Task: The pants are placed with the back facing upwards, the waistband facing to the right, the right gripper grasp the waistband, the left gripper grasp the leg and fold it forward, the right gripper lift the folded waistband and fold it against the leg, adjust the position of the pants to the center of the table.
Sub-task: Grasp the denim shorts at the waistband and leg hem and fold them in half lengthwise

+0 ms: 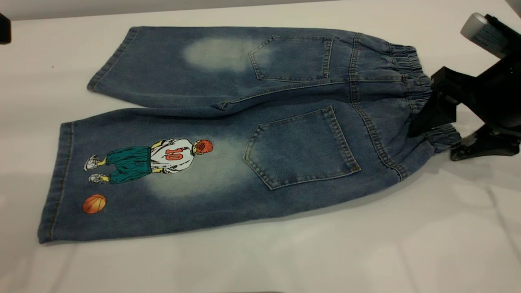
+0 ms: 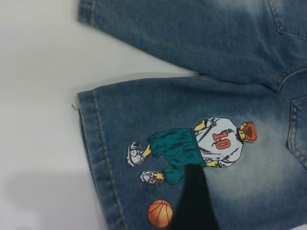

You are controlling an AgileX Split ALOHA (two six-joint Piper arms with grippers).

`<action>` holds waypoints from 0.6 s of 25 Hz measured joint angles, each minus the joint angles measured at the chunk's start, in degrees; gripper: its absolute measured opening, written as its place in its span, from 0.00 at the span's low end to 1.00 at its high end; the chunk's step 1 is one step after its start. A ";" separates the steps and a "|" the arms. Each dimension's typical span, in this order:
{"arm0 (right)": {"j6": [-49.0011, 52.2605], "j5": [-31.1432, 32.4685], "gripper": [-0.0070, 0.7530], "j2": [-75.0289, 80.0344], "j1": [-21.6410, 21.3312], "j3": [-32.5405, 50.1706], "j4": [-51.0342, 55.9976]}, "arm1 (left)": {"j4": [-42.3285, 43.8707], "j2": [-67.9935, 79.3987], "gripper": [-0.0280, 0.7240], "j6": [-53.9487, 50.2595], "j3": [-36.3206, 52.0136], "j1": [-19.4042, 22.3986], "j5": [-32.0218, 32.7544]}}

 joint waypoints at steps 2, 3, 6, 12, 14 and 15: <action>-0.90 -0.15 0.54 0.06 0.00 0.00 1.21 | -0.05 0.00 0.72 0.00 0.00 0.00 0.00; -1.02 -0.48 0.45 0.06 0.00 0.00 1.34 | -0.05 0.00 0.72 0.00 0.00 0.00 0.00; -1.44 -1.11 0.17 0.06 -0.09 0.00 1.09 | -0.05 0.00 0.72 0.00 0.00 0.00 0.45; -2.04 -0.51 0.06 0.06 -0.08 0.00 0.00 | 1.25 4.19 0.72 -0.73 0.00 0.00 6.60; -2.44 0.14 0.06 0.06 -0.08 0.00 -0.17 | 2.81 7.35 0.72 -2.14 0.00 0.00 8.06; -2.49 0.24 0.06 0.06 -0.08 0.00 -0.17 | 4.03 9.30 0.72 -3.48 0.00 0.00 8.33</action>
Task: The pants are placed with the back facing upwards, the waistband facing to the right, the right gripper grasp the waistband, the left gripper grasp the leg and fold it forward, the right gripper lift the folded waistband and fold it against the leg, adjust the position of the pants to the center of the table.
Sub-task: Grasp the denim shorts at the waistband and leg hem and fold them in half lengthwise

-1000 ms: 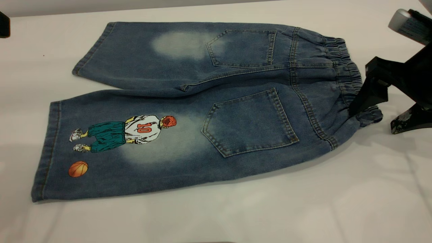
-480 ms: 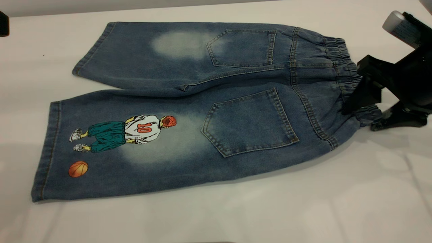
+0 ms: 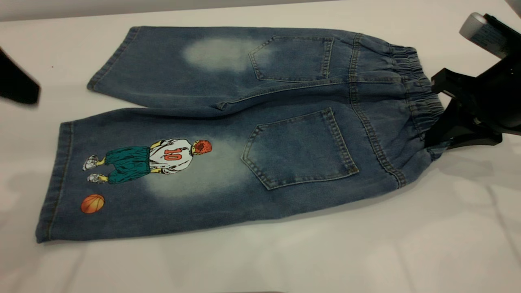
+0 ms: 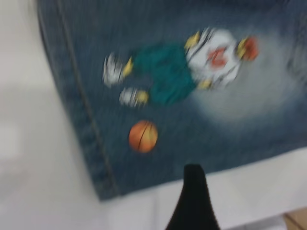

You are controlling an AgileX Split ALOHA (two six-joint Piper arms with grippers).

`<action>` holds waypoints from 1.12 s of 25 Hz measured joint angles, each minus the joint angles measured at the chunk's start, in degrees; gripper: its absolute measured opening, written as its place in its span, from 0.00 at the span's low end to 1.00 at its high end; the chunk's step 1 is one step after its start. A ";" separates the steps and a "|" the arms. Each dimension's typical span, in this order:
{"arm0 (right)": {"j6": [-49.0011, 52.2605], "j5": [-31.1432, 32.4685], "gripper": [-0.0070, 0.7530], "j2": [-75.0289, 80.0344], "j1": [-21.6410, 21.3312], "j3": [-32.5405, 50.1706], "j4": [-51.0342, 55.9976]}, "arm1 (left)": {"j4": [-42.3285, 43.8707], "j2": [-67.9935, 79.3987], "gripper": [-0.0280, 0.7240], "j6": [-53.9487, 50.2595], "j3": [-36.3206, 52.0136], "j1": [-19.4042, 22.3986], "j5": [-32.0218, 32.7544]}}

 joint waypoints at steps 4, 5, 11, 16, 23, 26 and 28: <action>-0.24 0.17 0.06 0.00 0.00 0.00 -0.10 | 5.80 7.69 0.72 -6.26 0.00 0.00 -0.43; -0.26 0.17 0.06 0.00 0.00 0.00 -0.10 | 7.07 9.21 0.72 -7.75 0.00 0.00 -0.82; -0.43 0.21 0.06 0.00 0.00 0.00 -0.15 | 12.29 17.93 0.72 -13.57 -0.50 0.00 -2.08; -0.43 0.24 0.06 0.00 0.00 0.00 -0.21 | 12.67 24.28 0.72 -13.89 -0.64 0.00 -5.40; -0.43 0.24 0.06 0.00 0.00 0.00 -0.21 | 12.54 30.39 0.72 -13.52 -1.02 0.00 -9.76; -0.43 0.24 0.06 0.00 0.00 0.00 -0.21 | 11.61 32.12 0.72 -12.09 -1.03 0.00 -10.67; -0.43 0.24 0.06 0.00 0.00 0.00 -0.21 | 10.28 32.79 0.72 -10.66 -1.14 0.00 -11.21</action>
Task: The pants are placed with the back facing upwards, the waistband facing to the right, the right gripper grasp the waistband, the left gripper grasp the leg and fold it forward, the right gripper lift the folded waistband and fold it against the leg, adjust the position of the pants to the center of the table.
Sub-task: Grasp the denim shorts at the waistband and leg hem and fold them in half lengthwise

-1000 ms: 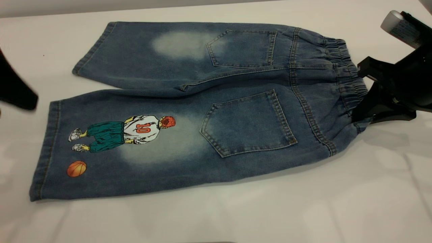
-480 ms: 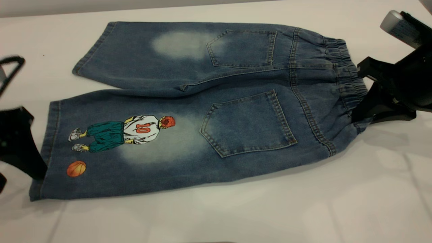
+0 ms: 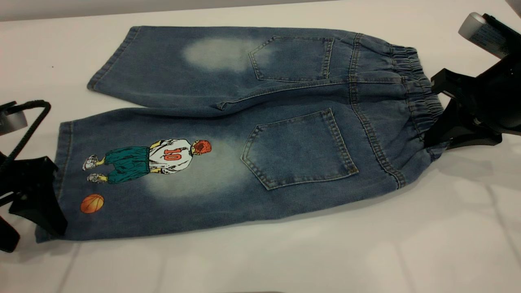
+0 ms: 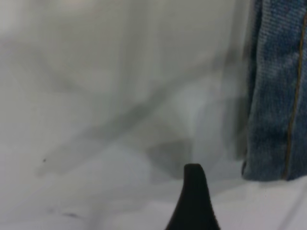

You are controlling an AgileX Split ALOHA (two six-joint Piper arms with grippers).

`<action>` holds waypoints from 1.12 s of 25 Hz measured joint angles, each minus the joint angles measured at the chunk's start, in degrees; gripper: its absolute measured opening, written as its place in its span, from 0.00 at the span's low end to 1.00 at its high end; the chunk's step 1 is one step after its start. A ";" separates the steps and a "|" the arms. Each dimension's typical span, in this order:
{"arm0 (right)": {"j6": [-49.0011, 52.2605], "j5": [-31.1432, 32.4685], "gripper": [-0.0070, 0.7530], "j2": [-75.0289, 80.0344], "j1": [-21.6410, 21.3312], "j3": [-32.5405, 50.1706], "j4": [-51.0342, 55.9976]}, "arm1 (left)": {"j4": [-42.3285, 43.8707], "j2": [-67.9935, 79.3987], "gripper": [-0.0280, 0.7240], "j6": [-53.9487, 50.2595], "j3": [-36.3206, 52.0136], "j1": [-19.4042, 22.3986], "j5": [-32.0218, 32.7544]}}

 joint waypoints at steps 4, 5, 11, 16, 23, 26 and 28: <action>-0.25 0.00 0.06 0.00 0.00 0.00 0.00 | -2.93 1.32 0.72 3.51 -1.36 0.00 -0.23; -0.37 0.00 0.06 0.00 0.00 0.00 0.00 | -3.71 1.73 0.72 4.42 -1.77 0.00 -0.29; -0.42 0.00 0.06 0.00 0.00 0.00 0.00 | -6.86 2.46 0.61 8.00 -2.30 0.00 0.43; -0.42 0.00 0.06 0.00 0.00 0.00 0.00 | -7.26 2.54 0.44 8.85 -2.30 0.00 0.69; -1.09 0.04 0.06 0.00 0.00 0.00 0.00 | -7.51 2.54 0.20 10.35 -2.66 0.00 2.13; -1.50 0.04 0.06 -0.32 0.00 0.00 -0.43 | -7.51 2.03 0.11 11.63 -4.05 0.00 5.15; -1.50 0.04 0.06 -1.44 0.00 0.00 -1.46 | -7.51 0.79 0.10 12.47 -5.09 0.00 7.63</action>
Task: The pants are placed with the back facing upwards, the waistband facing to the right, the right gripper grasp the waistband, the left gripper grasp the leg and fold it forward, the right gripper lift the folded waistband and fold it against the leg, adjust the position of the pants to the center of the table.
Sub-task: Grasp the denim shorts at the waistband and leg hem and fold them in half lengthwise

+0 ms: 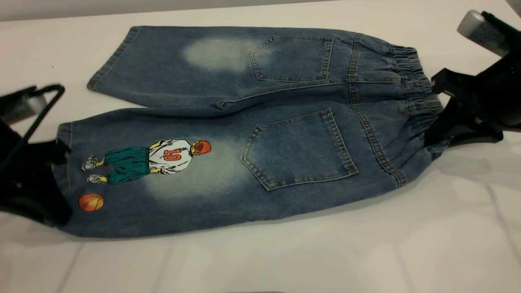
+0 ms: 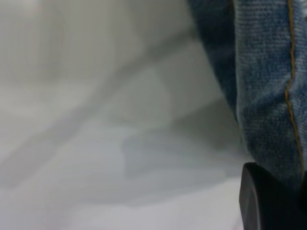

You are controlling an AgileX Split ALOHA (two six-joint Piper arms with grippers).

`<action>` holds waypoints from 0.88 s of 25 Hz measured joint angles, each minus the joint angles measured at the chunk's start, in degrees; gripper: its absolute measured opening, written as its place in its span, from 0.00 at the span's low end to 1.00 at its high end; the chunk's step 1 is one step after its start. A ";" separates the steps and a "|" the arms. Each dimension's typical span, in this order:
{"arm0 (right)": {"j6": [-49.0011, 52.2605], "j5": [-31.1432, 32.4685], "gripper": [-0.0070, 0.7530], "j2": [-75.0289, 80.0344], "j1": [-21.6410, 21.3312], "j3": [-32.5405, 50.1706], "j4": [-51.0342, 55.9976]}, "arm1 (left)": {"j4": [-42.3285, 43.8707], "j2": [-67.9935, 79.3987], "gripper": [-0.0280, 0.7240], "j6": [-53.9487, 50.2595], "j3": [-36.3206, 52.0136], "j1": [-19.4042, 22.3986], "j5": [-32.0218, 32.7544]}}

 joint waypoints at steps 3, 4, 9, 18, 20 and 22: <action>0.93 0.97 0.06 -3.82 0.00 0.07 -2.94 | 0.00 -3.70 0.10 0.20 -0.80 0.00 3.41; 1.89 1.54 0.06 -5.18 0.00 0.24 -4.35 | 0.00 -5.41 0.10 0.20 -0.85 0.00 4.24; 10.67 4.75 0.06 -13.15 0.00 0.56 -13.96 | 0.05 -15.18 0.10 0.27 -0.92 0.00 8.77; 24.68 6.14 0.06 -25.95 0.00 4.26 -28.33 | 3.69 -34.23 0.10 -3.41 -0.80 0.00 15.29; 25.10 6.14 0.06 -28.40 0.00 6.22 -28.58 | 5.58 -37.65 0.10 -5.37 -0.66 0.00 15.58; 25.16 6.08 0.06 -30.04 0.00 7.65 -28.80 | 6.98 -39.79 0.10 -6.65 -0.66 0.00 14.98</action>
